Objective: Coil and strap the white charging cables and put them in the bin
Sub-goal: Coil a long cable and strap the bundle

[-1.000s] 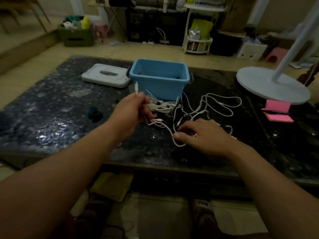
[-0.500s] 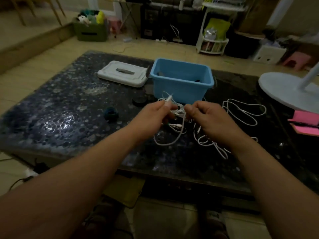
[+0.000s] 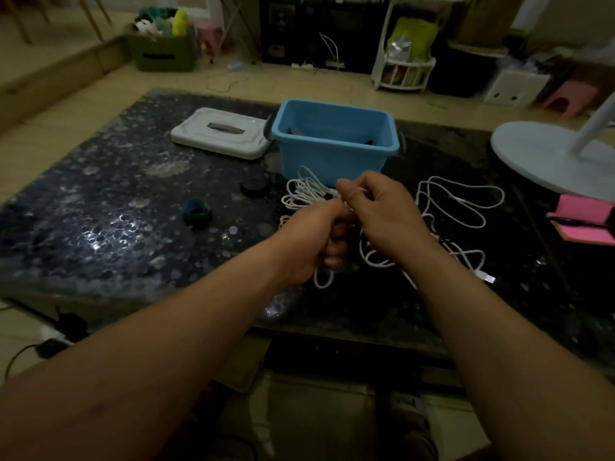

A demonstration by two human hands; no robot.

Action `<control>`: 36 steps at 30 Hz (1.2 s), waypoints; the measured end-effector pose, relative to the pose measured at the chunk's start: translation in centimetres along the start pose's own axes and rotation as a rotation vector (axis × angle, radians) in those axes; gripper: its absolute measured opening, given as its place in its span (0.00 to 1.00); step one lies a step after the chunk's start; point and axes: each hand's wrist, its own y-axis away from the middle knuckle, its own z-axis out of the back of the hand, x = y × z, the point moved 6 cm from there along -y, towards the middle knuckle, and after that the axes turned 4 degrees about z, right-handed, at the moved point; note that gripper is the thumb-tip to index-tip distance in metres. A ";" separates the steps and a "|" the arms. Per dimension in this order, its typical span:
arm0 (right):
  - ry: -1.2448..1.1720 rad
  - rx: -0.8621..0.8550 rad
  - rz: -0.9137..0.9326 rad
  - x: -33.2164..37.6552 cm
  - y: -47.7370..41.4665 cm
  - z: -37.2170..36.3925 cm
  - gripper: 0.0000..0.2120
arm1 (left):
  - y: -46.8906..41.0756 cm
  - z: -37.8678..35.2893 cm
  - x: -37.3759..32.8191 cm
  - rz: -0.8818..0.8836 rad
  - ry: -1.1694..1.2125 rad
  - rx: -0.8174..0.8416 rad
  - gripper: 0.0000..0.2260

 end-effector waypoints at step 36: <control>0.311 0.389 0.006 -3.6 3.0 0.1 0.10 | -0.7 11.0 -6.5 -0.209 0.487 -0.323 0.13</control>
